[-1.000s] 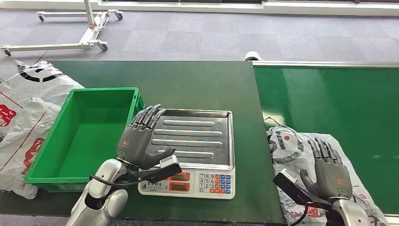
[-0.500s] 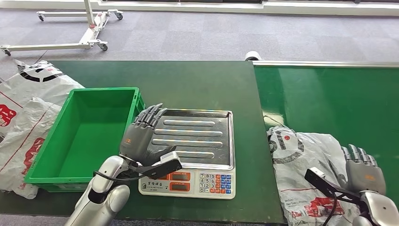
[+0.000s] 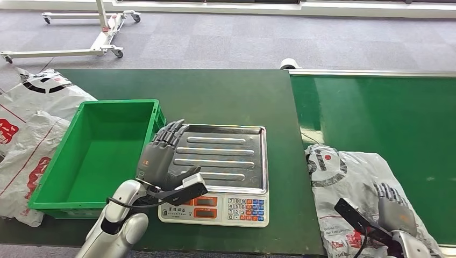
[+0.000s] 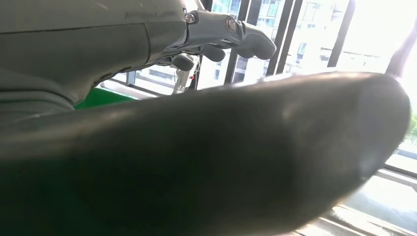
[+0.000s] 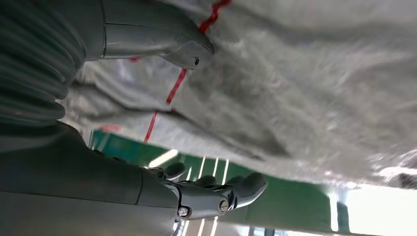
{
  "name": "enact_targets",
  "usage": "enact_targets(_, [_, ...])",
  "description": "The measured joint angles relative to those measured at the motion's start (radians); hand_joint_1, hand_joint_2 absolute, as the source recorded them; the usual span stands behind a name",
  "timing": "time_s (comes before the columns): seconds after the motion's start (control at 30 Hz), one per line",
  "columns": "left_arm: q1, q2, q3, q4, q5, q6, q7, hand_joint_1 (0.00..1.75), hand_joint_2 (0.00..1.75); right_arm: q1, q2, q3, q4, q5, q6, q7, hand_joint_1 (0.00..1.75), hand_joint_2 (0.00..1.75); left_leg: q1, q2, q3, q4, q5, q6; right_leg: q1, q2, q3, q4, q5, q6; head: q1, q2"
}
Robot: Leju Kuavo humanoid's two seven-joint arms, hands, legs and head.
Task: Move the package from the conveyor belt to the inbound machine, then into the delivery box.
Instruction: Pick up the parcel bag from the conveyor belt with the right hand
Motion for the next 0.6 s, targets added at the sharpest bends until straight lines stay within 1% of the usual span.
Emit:
enact_targets(0.13, [0.014, -0.001, 0.0, -0.012, 0.0, 0.002, 0.011, 0.0, 0.0, 0.009, 0.094, -0.021, 0.032, -0.023, -0.002, 0.001, 0.0, 1.75, 0.0, 0.0, 0.0, 0.0, 0.0, 0.0, 0.0, 0.0, 0.0, 0.0, 0.0, 0.0, 0.0, 0.0])
enact_targets(0.23, [0.021, -0.003, 0.0, -0.02, -0.002, 0.002, 0.016, 0.0, 0.0, 0.01, 0.15, -0.037, 0.061, -0.031, -0.002, -0.002, 0.0, 1.75, 0.0, 0.0, 0.0, 0.0, 0.0, 0.0, 0.0, 0.0, 0.0, 0.0, 0.0, 0.0, 0.0, 0.0])
enact_targets(0.4, [0.027, -0.011, 0.0, -0.021, -0.003, 0.001, 0.016, 0.0, 0.0, 0.005, 0.216, -0.058, 0.102, -0.023, 0.004, 0.0, 0.0, 1.75, 0.0, 0.0, 0.0, 0.0, 0.0, 0.0, 0.0, 0.0, 0.0, 0.0, 0.0, 0.0, 0.0, 0.0])
enact_targets(0.53, [0.03, -0.015, 0.0, -0.021, -0.003, 0.0, 0.014, 0.0, 0.0, -0.002, 0.247, -0.071, 0.121, -0.02, 0.01, 0.004, 0.0, 1.75, 0.0, 0.0, 0.001, 0.0, 0.0, 0.0, 0.0, 0.0, 0.001, 0.0, 0.0, 0.0, 0.0, 0.0])
enact_targets(0.57, [0.031, -0.016, 0.0, -0.021, -0.003, 0.0, 0.014, 0.0, 0.0, -0.004, 0.252, -0.074, 0.124, -0.02, 0.01, 0.004, 0.17, 1.75, 0.0, 0.0, 0.001, 0.0, 0.0, 0.0, 0.0, 0.0, 0.002, 0.0, 0.0, 0.0, 0.0, 0.0])
enact_targets(0.6, [0.031, -0.017, 0.0, -0.021, -0.003, 0.0, 0.014, 0.0, 0.0, -0.005, 0.256, -0.075, 0.126, -0.019, 0.01, 0.004, 0.6, 1.75, 0.0, 0.0, 0.002, 0.0, 0.0, 0.0, 0.0, 0.0, 0.002, 0.0, 0.0, 0.0, 0.0, 0.0])
